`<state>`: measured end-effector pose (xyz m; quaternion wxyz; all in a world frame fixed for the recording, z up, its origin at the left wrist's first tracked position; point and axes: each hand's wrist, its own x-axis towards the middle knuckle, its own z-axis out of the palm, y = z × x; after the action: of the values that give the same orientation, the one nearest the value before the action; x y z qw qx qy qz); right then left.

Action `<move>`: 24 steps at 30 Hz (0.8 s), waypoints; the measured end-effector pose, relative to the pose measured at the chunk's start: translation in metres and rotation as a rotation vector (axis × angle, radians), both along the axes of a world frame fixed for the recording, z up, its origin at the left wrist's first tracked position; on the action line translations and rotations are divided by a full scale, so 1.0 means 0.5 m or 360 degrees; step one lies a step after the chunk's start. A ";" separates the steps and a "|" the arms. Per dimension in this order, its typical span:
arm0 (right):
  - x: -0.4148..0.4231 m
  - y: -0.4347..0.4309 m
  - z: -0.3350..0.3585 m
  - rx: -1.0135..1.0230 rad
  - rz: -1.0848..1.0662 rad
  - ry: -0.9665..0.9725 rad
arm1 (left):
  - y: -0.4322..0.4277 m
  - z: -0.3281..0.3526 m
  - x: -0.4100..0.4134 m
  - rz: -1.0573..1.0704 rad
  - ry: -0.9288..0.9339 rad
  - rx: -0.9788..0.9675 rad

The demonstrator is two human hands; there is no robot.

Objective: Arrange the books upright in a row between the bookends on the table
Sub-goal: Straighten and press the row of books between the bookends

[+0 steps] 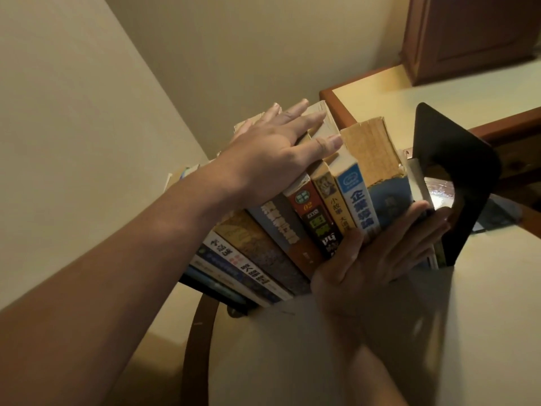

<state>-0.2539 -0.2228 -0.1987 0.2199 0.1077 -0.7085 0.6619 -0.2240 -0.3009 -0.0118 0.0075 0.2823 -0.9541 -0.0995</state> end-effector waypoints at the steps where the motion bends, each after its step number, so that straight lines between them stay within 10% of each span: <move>1: 0.018 0.004 -0.005 0.0056 0.0055 -0.0001 | 0.000 0.000 -0.001 0.0000 -0.0006 -0.0002; 24: -0.135 0.141 -0.021 0.0087 0.0769 -0.0120 | 0.014 0.005 -0.022 0.0135 0.0006 0.0019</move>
<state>-0.3215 -0.1522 -0.2092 0.0256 0.2551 -0.6874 0.6795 -0.2353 -0.2940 -0.0095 0.0118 0.3224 -0.9407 -0.1053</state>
